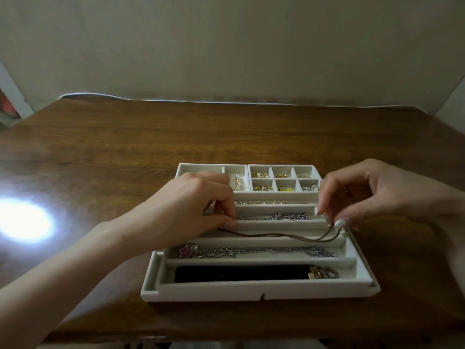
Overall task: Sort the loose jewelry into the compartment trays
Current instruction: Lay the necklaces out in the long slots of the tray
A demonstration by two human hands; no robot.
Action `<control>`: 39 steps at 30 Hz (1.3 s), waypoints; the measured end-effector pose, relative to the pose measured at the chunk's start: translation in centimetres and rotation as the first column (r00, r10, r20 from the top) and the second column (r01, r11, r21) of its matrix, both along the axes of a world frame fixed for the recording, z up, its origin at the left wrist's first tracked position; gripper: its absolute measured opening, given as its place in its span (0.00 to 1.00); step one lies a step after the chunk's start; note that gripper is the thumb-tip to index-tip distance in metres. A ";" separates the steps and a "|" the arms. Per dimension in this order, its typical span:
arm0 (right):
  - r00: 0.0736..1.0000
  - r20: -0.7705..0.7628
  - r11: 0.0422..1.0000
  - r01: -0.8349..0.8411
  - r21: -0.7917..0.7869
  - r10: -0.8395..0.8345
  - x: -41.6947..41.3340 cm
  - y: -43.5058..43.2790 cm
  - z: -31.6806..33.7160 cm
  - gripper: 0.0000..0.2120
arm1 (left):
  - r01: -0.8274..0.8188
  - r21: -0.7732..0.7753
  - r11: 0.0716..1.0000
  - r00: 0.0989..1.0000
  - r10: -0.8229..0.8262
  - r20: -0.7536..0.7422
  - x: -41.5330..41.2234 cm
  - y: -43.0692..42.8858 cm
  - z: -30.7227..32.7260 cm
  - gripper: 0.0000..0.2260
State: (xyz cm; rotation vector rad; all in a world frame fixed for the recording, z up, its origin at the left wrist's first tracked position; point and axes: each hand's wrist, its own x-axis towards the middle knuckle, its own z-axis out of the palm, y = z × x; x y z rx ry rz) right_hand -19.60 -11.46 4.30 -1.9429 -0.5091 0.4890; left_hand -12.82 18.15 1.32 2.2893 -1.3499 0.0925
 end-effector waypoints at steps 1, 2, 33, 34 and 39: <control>1.000 -0.003 1.000 0.009 0.001 -0.009 0.0 0.1 0.0 0.10 | 0.007 -0.021 1.000 1.000 -0.007 0.004 -0.1 0.1 0.0 0.05; 1.000 -0.002 1.000 0.019 0.002 -0.019 0.0 0.1 0.0 0.10 | 0.015 -0.041 0.999 1.000 -0.015 0.002 -0.1 0.2 0.0 0.05; 0.987 0.014 0.985 0.160 -0.071 -0.159 -0.9 0.3 0.0 0.13 | 0.179 0.056 0.982 0.983 -0.176 -0.058 0.6 4.4 0.5 0.09; 0.987 0.009 0.984 0.158 -0.079 -0.158 -0.9 0.1 0.0 0.14 | 0.177 0.067 0.982 0.983 -0.173 -0.056 0.5 4.6 0.4 0.09; 0.983 0.003 0.979 0.181 -0.097 -0.181 -1.0 -0.4 0.2 0.13 | 0.152 0.127 0.980 0.988 -0.155 0.012 0.3 4.6 0.6 0.08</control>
